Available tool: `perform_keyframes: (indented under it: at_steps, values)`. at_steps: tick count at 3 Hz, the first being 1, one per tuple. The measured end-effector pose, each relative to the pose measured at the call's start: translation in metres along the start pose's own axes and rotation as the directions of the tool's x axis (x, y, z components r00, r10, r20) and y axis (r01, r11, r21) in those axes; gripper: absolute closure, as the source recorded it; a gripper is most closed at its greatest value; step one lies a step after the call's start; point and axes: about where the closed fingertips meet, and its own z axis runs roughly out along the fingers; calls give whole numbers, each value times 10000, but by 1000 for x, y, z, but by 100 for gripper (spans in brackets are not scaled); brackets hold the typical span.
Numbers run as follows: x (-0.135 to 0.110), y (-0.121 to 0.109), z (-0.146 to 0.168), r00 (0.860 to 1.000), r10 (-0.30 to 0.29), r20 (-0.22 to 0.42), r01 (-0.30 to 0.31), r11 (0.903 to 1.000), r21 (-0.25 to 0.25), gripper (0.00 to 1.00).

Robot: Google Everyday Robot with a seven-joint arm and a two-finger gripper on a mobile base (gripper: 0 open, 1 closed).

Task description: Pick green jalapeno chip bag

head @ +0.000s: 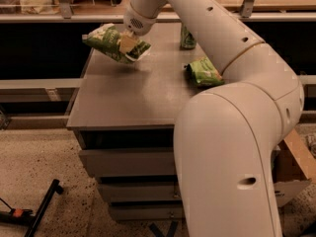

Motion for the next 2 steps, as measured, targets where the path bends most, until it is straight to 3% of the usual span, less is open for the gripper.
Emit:
perform_keyframes:
  at_steps: [1, 2]
  values:
    - [-7, -3, -37, 9962, -206, 851, 209, 9998, -21, 100]
    - [-11, -5, -40, 9950, -228, 971, 227, 9997, 18, 100]
